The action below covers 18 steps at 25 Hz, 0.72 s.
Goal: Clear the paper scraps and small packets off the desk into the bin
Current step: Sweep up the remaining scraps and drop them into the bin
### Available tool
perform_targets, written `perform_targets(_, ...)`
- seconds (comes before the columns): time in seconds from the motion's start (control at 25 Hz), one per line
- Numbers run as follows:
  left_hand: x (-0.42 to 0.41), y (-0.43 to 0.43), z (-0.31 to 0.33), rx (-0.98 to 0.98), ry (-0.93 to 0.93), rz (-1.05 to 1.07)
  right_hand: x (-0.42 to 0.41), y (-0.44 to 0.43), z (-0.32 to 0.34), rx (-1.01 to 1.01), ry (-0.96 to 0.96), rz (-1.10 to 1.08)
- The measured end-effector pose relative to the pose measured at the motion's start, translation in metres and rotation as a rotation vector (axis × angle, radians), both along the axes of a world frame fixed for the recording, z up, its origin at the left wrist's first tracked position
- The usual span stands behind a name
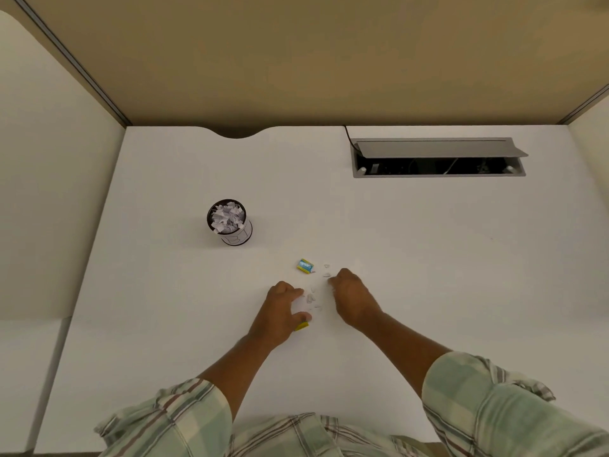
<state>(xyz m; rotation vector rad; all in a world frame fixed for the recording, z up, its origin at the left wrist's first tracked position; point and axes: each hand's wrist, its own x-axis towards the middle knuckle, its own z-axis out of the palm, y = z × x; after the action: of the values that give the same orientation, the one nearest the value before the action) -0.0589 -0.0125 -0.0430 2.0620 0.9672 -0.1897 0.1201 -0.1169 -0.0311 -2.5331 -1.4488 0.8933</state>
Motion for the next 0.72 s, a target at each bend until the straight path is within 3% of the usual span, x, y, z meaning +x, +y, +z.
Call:
perform_targets(0.16, -0.012, -0.002, -0.003, 0.053, 0.051, -0.047, 0.008, 0.014, 0.002, 0.086, 0.0, -0.041)
perform_targets(0.4, -0.035, 0.013, -0.004, 0.045, 0.057, 0.001, 0.009, 0.02, 0.001, 0.047, -0.169, 0.21)
perform_targets(0.56, -0.038, 0.023, -0.005, 0.036, 0.06, 0.043, -0.016, -0.001, -0.004, 0.07, -0.155, 0.32)
perform_targets(0.72, -0.033, 0.024, 0.001, 0.112, 0.054, -0.006, -0.02, 0.0, -0.005, 0.087, -0.066, 0.19)
